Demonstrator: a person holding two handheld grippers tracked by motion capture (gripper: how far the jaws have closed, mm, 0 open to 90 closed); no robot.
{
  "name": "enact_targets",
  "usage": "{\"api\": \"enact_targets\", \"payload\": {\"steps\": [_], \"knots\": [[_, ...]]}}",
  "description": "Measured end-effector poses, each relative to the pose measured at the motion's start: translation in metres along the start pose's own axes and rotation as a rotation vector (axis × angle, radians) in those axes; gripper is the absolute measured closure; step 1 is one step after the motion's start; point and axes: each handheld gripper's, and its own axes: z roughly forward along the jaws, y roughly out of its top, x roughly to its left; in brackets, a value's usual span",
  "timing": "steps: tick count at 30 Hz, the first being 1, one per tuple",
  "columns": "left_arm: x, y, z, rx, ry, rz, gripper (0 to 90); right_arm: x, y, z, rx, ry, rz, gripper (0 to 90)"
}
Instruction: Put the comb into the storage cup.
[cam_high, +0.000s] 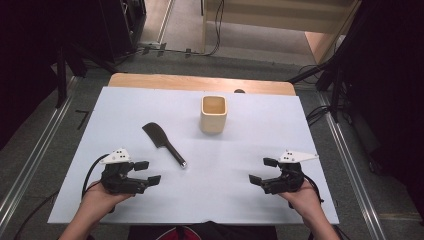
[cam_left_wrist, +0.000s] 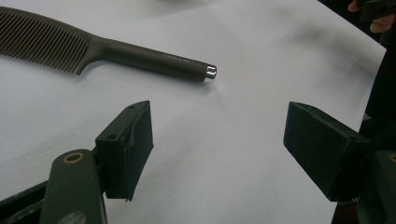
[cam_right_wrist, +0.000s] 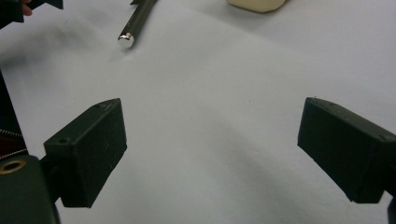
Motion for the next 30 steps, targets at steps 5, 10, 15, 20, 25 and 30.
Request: {"api": "enact_targets", "payload": {"steps": [5,10,15,20,25,30], "knots": [[0.0025,0.0006,0.0013,0.015,0.015,0.009,25.3,-0.0010,0.0008,0.0021,0.010,-0.003,0.007,6.5],[0.0012,0.0015,0.0025,0.013,0.007,0.017,25.4,0.0002,0.0000,0.0016,0.020,-0.018,-0.002,6.5],[0.0008,0.0026,0.0034,0.013,0.012,0.018,25.4,0.0017,0.0001,0.0018,0.020,-0.025,-0.009,6.5],[0.0016,0.0018,0.0059,0.020,0.018,0.011,25.4,0.0015,0.0006,0.0038,0.020,-0.020,-0.007,6.5],[0.0029,0.0017,0.0069,0.026,0.020,0.014,25.9,0.0017,0.0000,0.0040,0.021,-0.019,-0.004,6.5],[0.0032,0.0019,0.0074,0.023,0.023,0.011,25.8,0.0020,-0.0001,0.0044,0.022,-0.021,-0.009,6.5]]}}
